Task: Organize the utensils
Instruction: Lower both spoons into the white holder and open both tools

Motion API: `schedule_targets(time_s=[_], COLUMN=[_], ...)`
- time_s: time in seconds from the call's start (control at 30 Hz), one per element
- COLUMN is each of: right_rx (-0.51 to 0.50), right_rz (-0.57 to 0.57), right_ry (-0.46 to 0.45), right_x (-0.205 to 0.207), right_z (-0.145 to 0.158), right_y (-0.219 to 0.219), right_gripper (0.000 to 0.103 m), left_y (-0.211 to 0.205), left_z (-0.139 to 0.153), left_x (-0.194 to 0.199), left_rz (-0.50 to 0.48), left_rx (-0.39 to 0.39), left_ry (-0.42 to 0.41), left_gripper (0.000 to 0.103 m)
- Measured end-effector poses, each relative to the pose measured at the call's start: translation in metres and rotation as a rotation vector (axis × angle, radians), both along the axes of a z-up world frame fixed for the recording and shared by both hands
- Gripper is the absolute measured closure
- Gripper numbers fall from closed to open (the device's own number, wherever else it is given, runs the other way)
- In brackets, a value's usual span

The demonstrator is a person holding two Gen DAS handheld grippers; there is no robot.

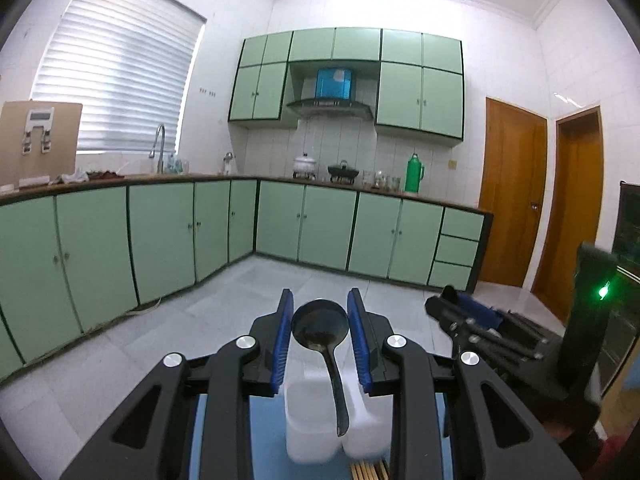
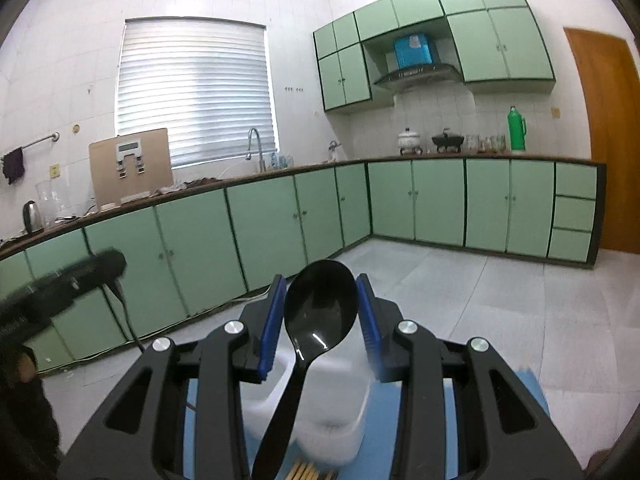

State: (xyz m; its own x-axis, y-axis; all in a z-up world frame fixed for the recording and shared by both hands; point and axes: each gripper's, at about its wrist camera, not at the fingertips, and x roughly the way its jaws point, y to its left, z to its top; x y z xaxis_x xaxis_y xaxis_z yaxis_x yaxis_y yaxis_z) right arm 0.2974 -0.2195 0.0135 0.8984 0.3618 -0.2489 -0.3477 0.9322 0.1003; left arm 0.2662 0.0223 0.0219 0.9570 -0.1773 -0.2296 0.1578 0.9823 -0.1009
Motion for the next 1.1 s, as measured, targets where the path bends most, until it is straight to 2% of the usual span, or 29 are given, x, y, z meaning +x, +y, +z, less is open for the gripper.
schedule_targets(time_s=[0.13, 0.33, 0.53, 0.57, 0.6, 0.73, 0.77, 0.9, 1.1], right_rx=[-0.022, -0.088, -0.1, -0.099, -0.095, -0.064, -0.052, 0.012, 0.061], right_rz=[-0.045, -0.082, -0.062, -0.056, -0.054, -0.073, -0.079, -0.102, -0.146], right_ry=[-0.024, -0.02, 0.042, 0.064, 0.08, 0.094, 0.095, 0.114, 0.191], right_x=[0.033, 0.063, 0.065, 0.065, 0.064, 0.048, 0.043, 0.016, -0.047], right_z=[-0.012, -0.044, -0.07, -0.075, -0.077, -0.077, -0.076, -0.071, -0.073], right_y=[0.004, 0.011, 0.009, 0.007, 0.005, -0.004, -0.006, -0.021, -0.039], right_gripper=[0.069, 0.069, 0.068, 0.067, 0.061, 0.054, 0.049, 0.035, 0.024], left_y=[-0.006, -0.011, -0.014, -0.015, -0.015, -0.016, -0.017, -0.018, -0.017], left_z=[-0.005, -0.045, -0.082, -0.089, -0.092, -0.091, -0.088, -0.073, -0.062], left_x=[0.034, 0.071, 0.091, 0.092, 0.092, 0.078, 0.073, 0.049, -0.013], left_rz=[-0.004, -0.001, 0.002, 0.011, 0.019, 0.056, 0.073, 0.14, 0.18], left_rx=[0.029, 0.072, 0.096, 0.106, 0.112, 0.135, 0.149, 0.176, 0.176], left_ry=[0.001, 0.075, 0.174, 0.192, 0.199, 0.183, 0.179, 0.172, 0.19], left_gripper=[0.076, 0.076, 0.075, 0.075, 0.074, 0.055, 0.053, 0.045, 0.037])
